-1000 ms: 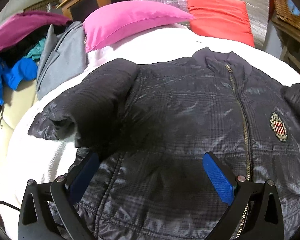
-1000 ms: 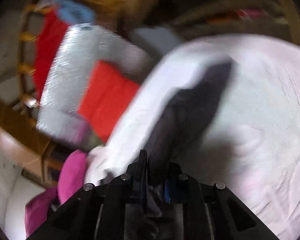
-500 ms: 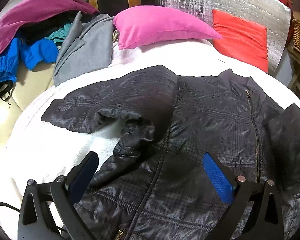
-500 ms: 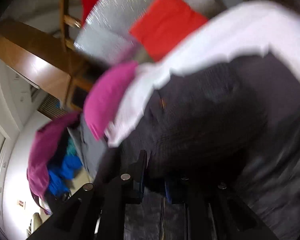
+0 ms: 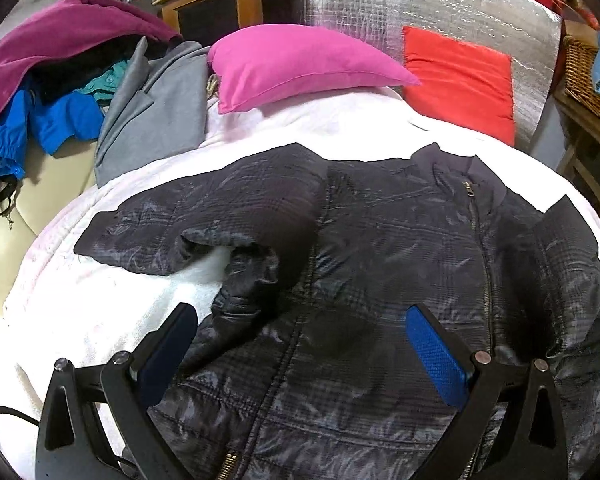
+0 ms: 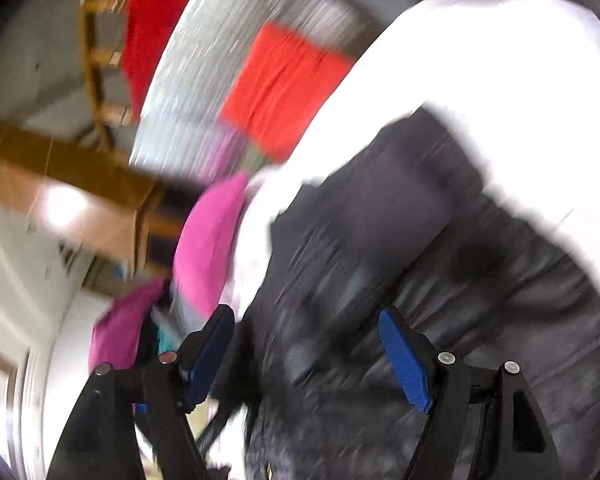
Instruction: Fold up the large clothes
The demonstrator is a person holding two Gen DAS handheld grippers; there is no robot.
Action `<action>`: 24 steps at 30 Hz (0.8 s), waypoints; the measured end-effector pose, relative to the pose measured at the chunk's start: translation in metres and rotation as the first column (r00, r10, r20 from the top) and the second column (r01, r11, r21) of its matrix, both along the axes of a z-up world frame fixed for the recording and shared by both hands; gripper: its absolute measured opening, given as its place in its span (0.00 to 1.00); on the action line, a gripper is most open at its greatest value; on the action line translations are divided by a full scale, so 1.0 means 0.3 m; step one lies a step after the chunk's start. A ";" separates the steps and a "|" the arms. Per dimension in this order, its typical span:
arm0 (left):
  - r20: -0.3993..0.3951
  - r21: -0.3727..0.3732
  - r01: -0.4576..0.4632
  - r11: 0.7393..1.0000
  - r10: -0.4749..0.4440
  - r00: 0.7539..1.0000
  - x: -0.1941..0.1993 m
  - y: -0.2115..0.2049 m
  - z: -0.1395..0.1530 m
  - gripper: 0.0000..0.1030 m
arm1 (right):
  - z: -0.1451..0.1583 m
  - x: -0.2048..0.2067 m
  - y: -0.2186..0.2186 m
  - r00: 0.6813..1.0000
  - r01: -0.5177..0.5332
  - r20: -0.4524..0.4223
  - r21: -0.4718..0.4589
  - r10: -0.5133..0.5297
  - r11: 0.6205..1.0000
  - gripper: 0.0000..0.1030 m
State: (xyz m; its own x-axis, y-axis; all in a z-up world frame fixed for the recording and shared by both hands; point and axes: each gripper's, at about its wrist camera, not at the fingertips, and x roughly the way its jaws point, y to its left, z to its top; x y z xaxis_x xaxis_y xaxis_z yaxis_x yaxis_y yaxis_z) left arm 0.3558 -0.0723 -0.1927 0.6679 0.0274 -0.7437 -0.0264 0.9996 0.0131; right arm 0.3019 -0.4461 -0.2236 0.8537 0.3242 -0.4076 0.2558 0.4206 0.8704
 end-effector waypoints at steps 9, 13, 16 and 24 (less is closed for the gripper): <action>-0.022 0.018 0.032 0.999 -0.032 0.999 0.024 -0.056 -0.023 1.00 | -0.154 0.190 -0.127 0.990 0.068 -0.120 -0.004 -0.068 0.998 0.52; -0.023 0.023 0.040 0.999 -0.040 0.999 0.022 -0.063 -0.029 1.00 | -0.124 0.206 -0.132 0.994 0.033 -0.103 -0.032 -0.036 0.999 0.16; -0.024 0.028 0.055 0.998 -0.054 0.998 0.015 -0.071 -0.032 1.00 | -0.092 0.220 -0.067 0.999 -0.041 -0.004 -0.006 0.041 0.999 0.12; -0.016 0.032 0.103 0.994 -0.103 0.995 -0.018 -0.102 -0.034 1.00 | -0.077 0.260 0.035 0.994 -0.107 -0.035 0.007 0.107 0.994 0.15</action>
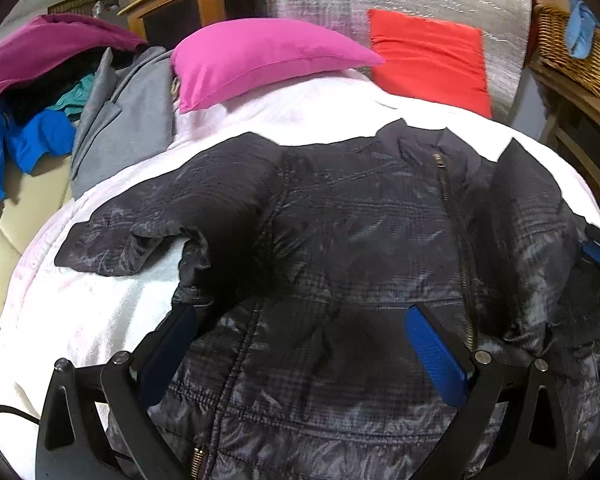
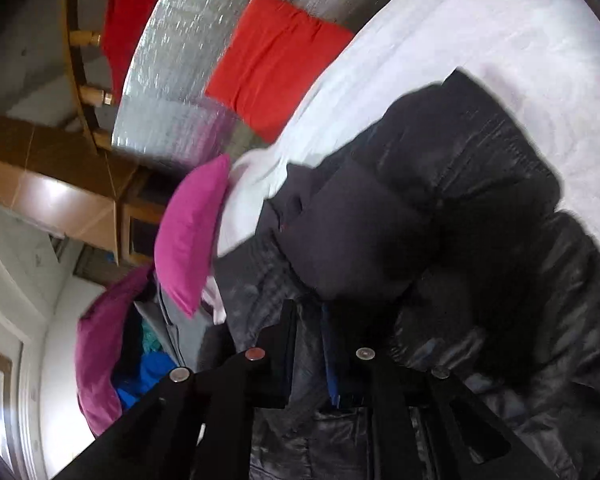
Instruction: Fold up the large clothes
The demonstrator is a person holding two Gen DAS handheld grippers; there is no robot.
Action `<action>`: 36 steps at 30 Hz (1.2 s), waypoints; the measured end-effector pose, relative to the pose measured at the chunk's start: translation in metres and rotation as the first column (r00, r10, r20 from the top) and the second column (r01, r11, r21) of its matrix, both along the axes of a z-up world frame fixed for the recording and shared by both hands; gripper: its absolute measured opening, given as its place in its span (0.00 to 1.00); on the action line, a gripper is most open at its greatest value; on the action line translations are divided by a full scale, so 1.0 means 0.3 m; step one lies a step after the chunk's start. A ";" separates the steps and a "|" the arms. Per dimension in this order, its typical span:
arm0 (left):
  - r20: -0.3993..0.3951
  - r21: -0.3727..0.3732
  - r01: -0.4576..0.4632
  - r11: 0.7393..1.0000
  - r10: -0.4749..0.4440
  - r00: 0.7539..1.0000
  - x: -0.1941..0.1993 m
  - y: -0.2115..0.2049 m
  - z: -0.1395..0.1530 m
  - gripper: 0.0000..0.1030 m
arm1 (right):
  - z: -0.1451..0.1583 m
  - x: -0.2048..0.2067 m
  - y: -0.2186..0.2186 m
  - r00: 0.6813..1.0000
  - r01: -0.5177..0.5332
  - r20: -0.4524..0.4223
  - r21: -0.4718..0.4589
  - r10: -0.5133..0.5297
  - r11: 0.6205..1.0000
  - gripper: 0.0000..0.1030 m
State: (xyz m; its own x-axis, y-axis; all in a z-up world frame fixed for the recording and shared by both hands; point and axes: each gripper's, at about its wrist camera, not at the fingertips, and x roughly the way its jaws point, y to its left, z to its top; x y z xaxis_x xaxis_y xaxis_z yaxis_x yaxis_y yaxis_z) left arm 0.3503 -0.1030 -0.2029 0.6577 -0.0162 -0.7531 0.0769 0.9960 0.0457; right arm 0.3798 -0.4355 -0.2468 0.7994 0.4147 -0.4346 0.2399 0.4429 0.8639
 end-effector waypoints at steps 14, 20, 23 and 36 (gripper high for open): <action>0.047 -0.040 0.176 0.984 -0.174 0.984 -0.033 -0.184 0.008 1.00 | 0.012 -0.213 -0.228 0.972 0.207 -0.094 -0.096 -0.216 0.974 0.69; 0.089 -0.043 0.259 0.965 -0.254 0.963 -0.032 -0.298 0.022 1.00 | -0.049 -0.222 -0.246 0.972 0.151 -0.155 -0.160 -0.176 0.976 0.64; 0.099 -0.013 0.266 0.964 -0.263 0.960 -0.008 -0.356 0.015 1.00 | -0.067 -0.211 -0.231 0.967 0.116 -0.198 -0.215 -0.159 0.970 0.61; 0.039 0.065 0.350 0.935 -0.352 0.935 0.061 -0.486 -0.064 0.33 | -0.010 -0.228 -0.192 0.962 0.150 -0.170 -0.315 -0.212 0.937 0.61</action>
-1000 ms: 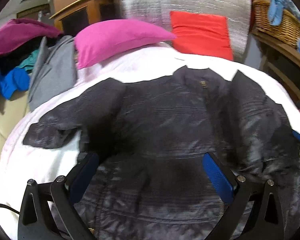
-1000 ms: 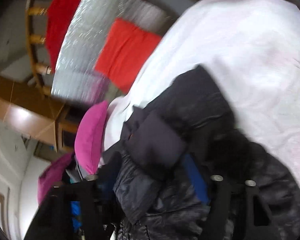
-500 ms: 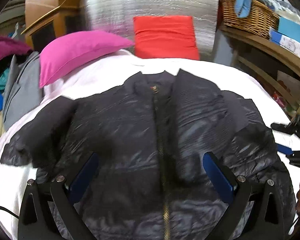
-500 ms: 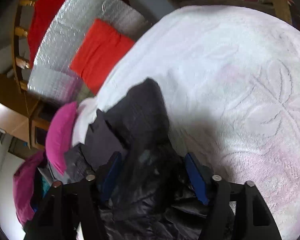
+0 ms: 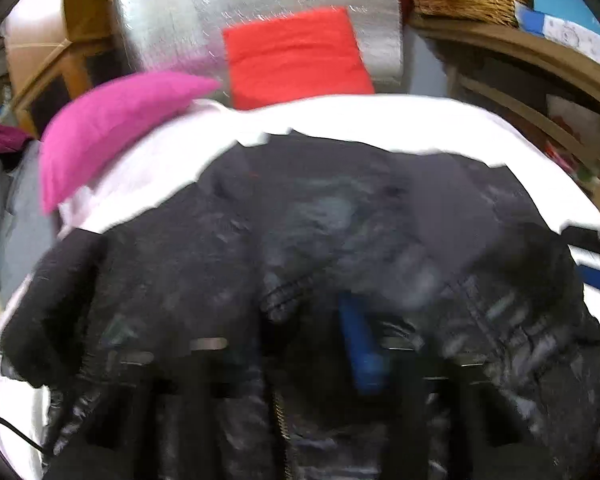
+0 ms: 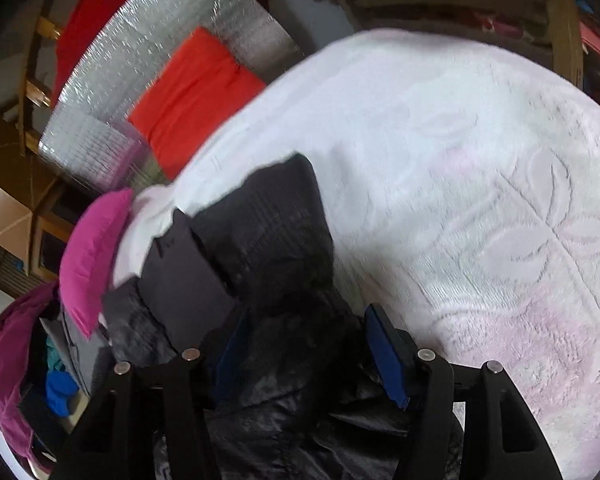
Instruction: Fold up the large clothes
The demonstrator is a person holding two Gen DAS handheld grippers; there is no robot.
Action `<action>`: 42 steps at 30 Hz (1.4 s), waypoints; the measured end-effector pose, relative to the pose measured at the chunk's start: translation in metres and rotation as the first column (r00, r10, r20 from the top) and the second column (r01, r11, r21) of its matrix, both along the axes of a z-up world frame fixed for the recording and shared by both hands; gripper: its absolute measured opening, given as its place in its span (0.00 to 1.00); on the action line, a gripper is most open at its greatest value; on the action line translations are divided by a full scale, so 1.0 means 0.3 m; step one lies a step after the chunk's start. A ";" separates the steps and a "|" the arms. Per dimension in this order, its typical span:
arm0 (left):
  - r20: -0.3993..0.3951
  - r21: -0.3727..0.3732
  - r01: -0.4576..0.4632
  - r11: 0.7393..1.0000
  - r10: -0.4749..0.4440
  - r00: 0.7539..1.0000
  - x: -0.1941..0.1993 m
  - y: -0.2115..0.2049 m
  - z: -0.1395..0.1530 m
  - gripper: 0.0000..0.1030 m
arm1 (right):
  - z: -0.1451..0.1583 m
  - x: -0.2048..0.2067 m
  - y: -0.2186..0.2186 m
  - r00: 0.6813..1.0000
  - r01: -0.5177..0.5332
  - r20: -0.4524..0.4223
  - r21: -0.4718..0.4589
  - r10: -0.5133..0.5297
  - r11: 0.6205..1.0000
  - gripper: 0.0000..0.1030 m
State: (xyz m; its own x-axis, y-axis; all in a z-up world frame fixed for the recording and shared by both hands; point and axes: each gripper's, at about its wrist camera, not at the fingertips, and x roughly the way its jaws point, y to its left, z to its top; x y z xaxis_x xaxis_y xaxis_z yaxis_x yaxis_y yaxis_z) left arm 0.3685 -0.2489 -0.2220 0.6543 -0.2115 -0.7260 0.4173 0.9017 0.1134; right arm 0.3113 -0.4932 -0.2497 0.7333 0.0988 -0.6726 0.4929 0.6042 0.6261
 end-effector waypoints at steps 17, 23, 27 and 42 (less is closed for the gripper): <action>-0.273 -0.220 -0.064 0.973 0.001 0.962 -0.004 0.275 -0.016 0.22 | 0.079 0.016 0.148 0.978 -0.156 0.146 0.037 0.149 0.987 0.61; -0.244 -0.182 -0.030 0.983 -0.015 0.970 -0.040 0.294 0.008 0.37 | -0.033 0.071 0.173 0.984 -0.171 -0.028 0.073 0.174 0.983 0.41; -0.167 -0.250 -0.025 0.968 -0.017 0.986 -0.062 0.298 0.094 0.65 | -0.046 0.065 0.154 0.985 -0.167 -0.040 0.087 0.170 0.982 0.34; -0.124 -0.030 -0.035 0.999 0.031 0.992 -0.031 0.057 -0.007 0.69 | -0.062 0.063 0.135 0.980 -0.196 -0.026 0.101 0.199 0.975 0.30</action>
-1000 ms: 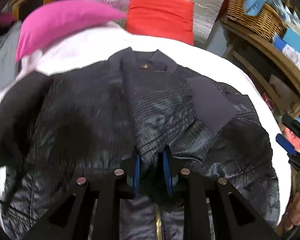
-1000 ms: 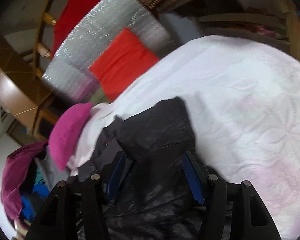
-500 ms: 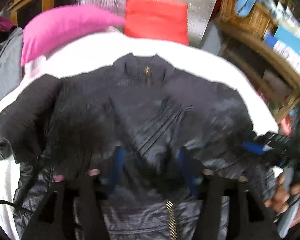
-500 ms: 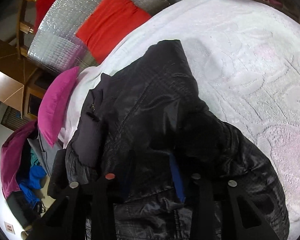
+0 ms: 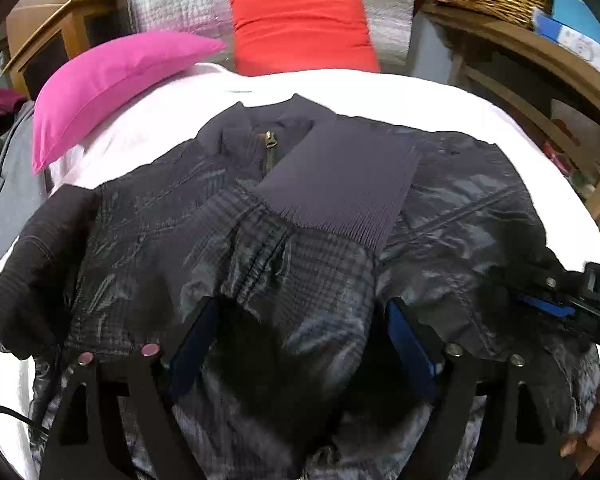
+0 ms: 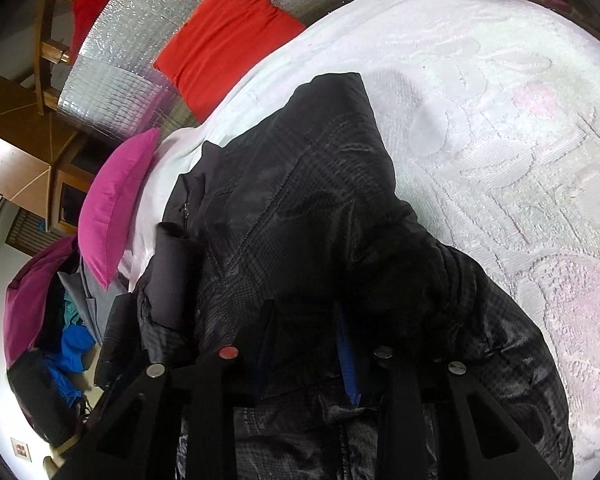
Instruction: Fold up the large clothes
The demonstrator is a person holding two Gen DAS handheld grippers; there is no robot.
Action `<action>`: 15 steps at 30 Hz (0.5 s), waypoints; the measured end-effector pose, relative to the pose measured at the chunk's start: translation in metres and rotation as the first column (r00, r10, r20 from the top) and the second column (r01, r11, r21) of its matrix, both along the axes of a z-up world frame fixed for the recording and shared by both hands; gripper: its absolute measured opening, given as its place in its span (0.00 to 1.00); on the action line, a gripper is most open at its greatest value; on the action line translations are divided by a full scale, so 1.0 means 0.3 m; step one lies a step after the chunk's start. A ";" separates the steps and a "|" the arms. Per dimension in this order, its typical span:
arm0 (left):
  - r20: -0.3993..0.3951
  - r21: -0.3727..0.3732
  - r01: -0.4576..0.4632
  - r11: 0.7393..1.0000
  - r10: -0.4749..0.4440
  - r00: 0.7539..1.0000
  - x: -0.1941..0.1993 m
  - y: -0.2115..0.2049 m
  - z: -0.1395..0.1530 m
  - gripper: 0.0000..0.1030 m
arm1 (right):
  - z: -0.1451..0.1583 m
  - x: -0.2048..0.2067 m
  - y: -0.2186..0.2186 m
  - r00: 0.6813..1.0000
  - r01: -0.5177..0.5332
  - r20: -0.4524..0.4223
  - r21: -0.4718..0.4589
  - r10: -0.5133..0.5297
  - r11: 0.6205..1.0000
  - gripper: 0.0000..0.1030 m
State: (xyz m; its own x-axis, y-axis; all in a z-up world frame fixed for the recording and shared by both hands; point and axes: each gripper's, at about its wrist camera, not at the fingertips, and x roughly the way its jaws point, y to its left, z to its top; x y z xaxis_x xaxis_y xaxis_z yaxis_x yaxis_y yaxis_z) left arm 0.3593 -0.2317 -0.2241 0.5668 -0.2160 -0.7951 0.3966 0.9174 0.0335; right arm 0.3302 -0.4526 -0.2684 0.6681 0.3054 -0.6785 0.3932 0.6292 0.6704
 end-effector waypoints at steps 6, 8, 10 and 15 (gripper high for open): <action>-0.015 -0.071 -0.027 0.997 0.026 1.000 0.014 0.080 0.016 0.38 | 0.001 -0.003 -0.003 1.000 0.000 0.001 -0.001 0.000 1.000 0.30; -0.031 -0.112 -0.027 0.993 0.024 0.999 0.010 0.125 0.031 0.36 | 0.002 -0.001 -0.004 1.000 0.001 0.000 0.002 -0.001 1.000 0.30; -0.041 -0.134 -0.032 0.990 0.027 0.999 0.012 0.181 0.041 0.36 | 0.002 0.000 -0.005 1.000 0.004 -0.002 0.004 -0.004 1.000 0.30; -0.070 -0.167 -0.026 0.986 0.015 0.997 -0.008 0.316 0.038 0.36 | 0.007 0.002 0.004 1.000 0.014 -0.008 -0.009 -0.014 1.000 0.30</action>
